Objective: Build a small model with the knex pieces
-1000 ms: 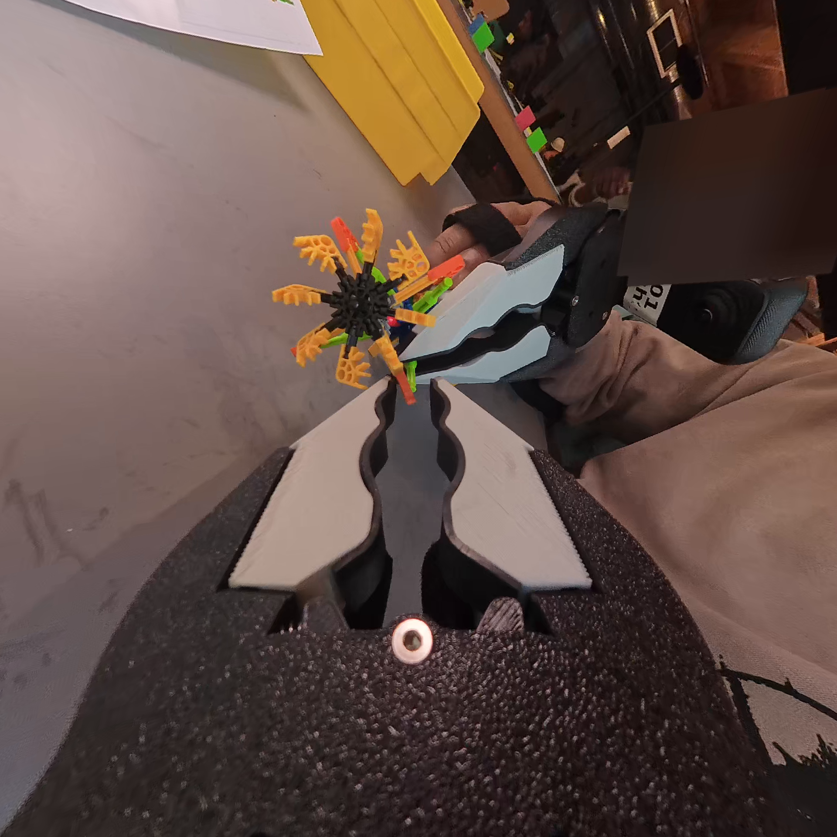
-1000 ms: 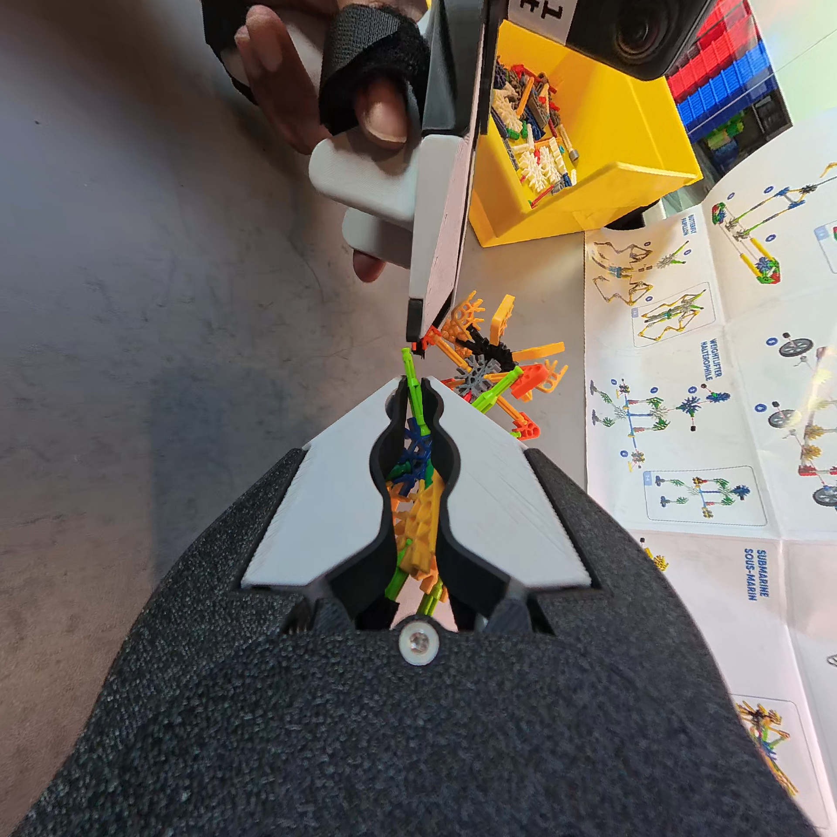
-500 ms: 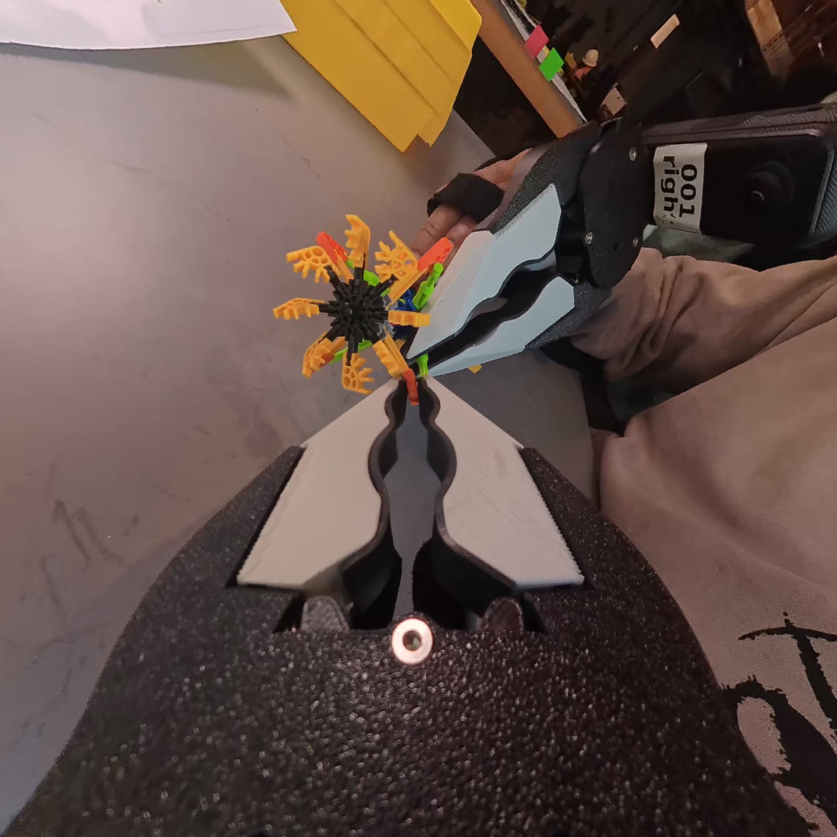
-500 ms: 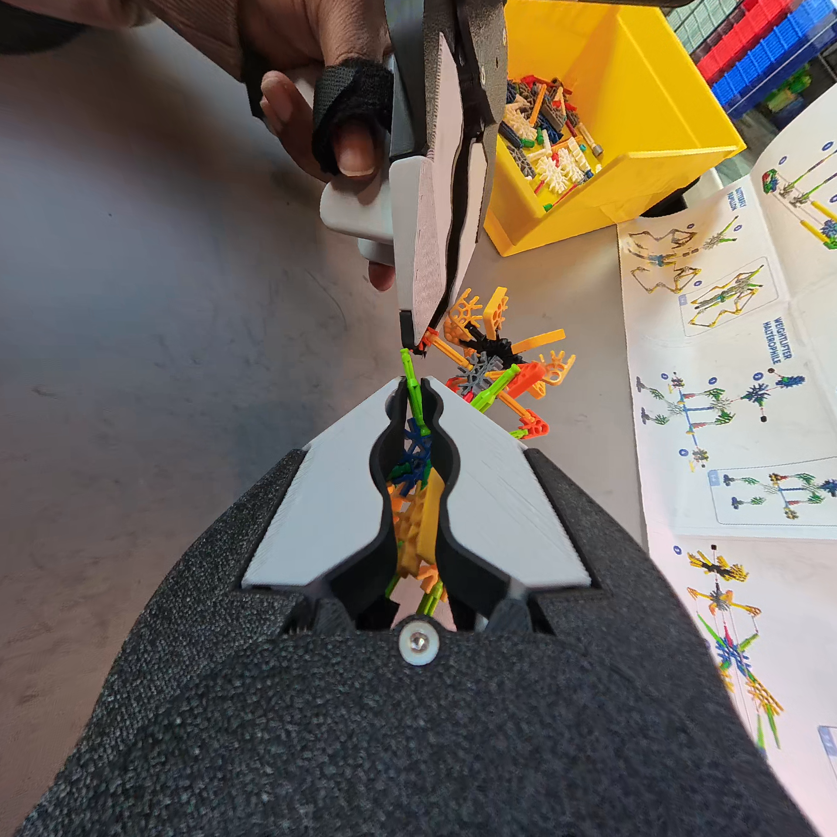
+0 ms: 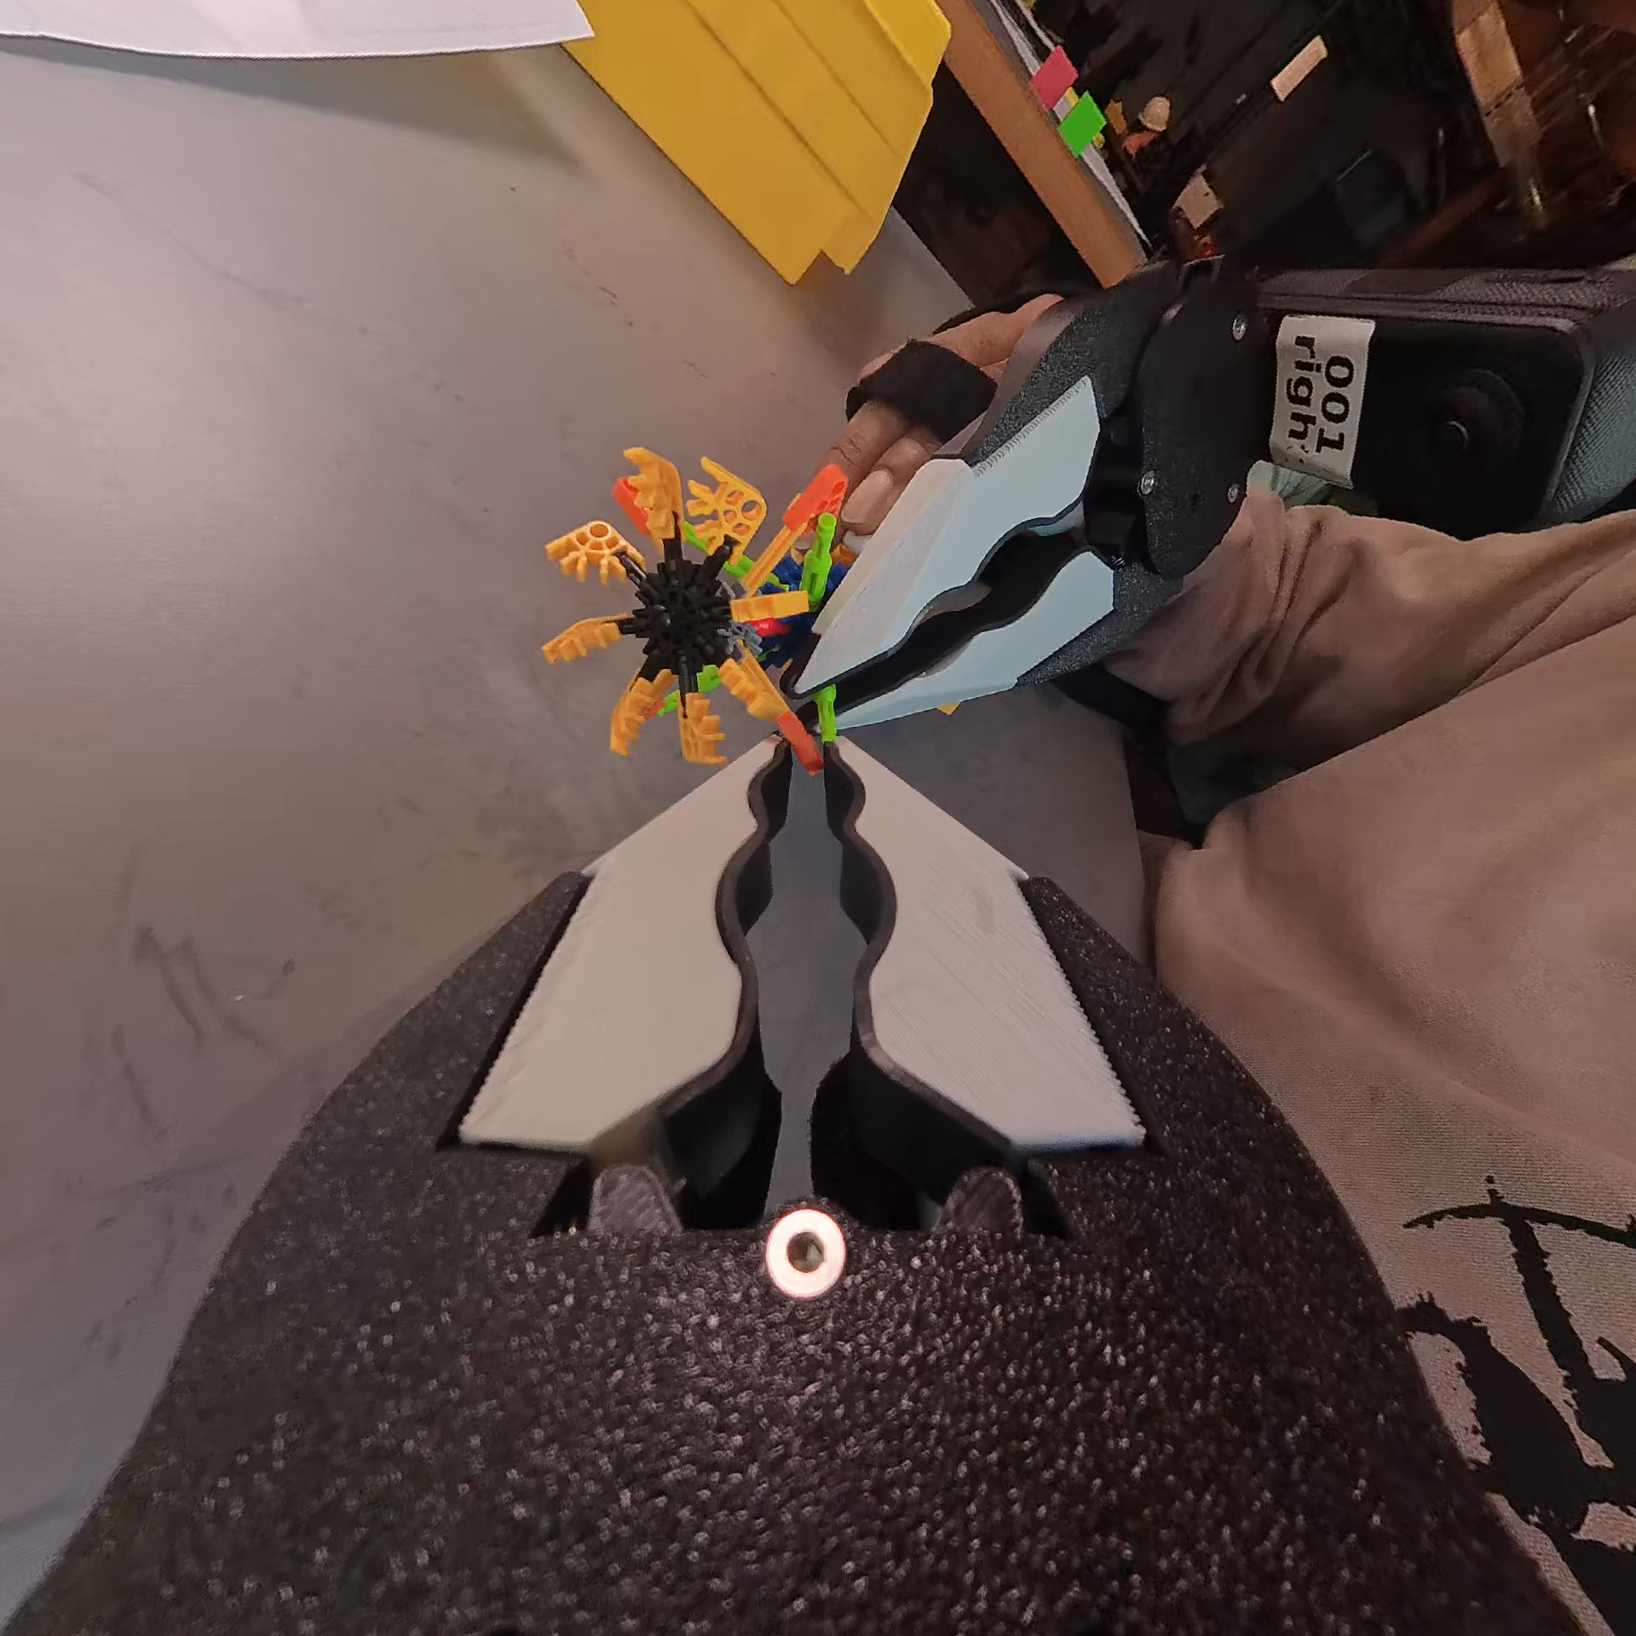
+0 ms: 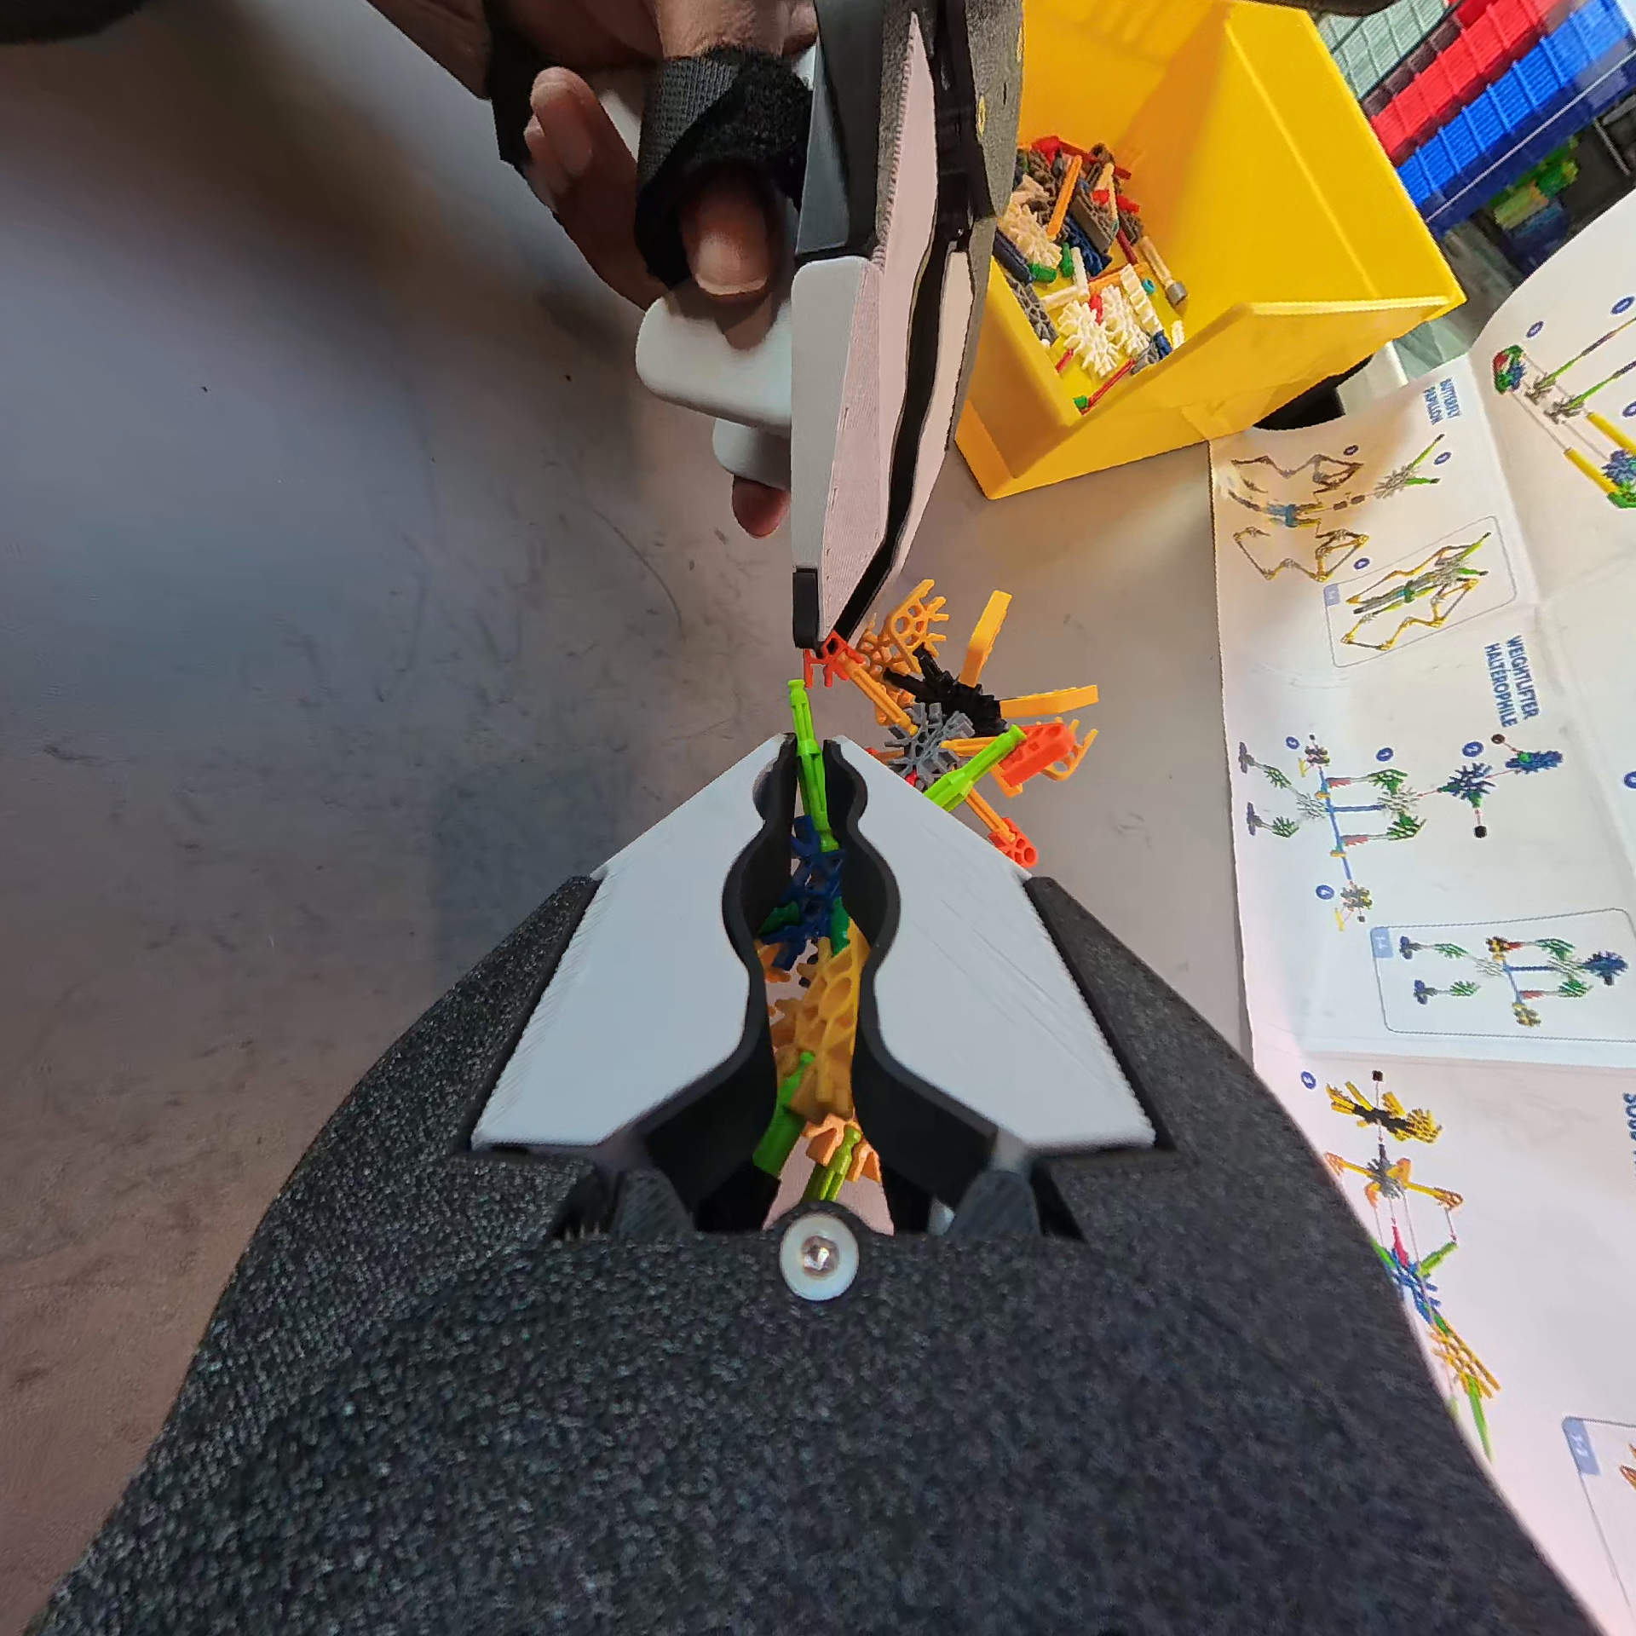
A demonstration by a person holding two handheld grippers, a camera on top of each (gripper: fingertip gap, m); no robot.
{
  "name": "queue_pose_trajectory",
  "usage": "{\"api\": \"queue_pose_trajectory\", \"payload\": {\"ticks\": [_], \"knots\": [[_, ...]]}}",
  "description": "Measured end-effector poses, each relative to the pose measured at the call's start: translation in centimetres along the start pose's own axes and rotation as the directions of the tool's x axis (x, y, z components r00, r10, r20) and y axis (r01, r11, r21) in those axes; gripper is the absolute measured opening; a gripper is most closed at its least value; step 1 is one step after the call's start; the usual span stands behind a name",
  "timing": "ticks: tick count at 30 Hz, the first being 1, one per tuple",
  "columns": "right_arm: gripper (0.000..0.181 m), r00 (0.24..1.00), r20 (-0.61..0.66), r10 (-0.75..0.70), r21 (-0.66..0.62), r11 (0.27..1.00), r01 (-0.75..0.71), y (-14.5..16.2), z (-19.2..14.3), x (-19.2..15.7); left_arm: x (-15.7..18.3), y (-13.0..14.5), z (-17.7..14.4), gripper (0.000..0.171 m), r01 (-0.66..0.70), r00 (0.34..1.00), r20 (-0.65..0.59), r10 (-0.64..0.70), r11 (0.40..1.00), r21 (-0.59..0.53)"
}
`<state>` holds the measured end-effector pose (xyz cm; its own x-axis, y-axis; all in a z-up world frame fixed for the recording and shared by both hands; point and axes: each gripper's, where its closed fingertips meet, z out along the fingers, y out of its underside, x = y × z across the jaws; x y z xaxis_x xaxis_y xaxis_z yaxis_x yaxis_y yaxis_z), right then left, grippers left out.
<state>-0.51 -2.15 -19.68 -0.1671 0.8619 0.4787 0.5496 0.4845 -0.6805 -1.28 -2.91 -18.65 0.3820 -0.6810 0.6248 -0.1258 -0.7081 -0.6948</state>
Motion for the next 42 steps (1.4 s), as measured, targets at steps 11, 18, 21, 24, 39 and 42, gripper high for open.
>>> {"api": "queue_pose_trajectory", "payload": {"ticks": [11,18,21,24,39,42], "knots": [[0.002,0.996,0.037,0.087,-0.023,0.996,-0.086,-0.1,0.2,-0.4,0.2,1.0,0.4,0.005,-0.109,0.993,0.042,0.113,0.99,-0.084],[0.002,0.999,0.01,0.048,-0.067,0.997,-0.047,0.0,0.2,-0.6,0.5,1.1,0.4,0.005,-0.091,0.996,-0.01,0.09,0.994,-0.068],[0.002,0.998,0.009,0.056,-0.067,0.996,-0.055,-0.1,0.2,-0.6,0.5,1.0,0.4,0.005,-0.075,0.997,-0.026,0.073,0.996,-0.058],[0.002,0.999,0.003,0.048,-0.065,0.997,-0.048,-0.1,0.3,-0.5,0.5,0.9,0.4,0.005,-0.05,0.998,-0.043,0.048,0.998,-0.044],[0.002,0.998,-0.029,0.049,-0.071,0.996,-0.051,0.2,0.4,-0.1,0.3,0.4,0.7,0.012,-0.037,0.999,0.008,0.037,0.999,-0.009],[0.002,0.998,-0.04,0.049,-0.078,0.996,-0.052,0.3,0.4,0.0,-0.2,0.2,0.9,0.007,-0.024,0.998,0.059,0.023,1.0,0.006]]}}
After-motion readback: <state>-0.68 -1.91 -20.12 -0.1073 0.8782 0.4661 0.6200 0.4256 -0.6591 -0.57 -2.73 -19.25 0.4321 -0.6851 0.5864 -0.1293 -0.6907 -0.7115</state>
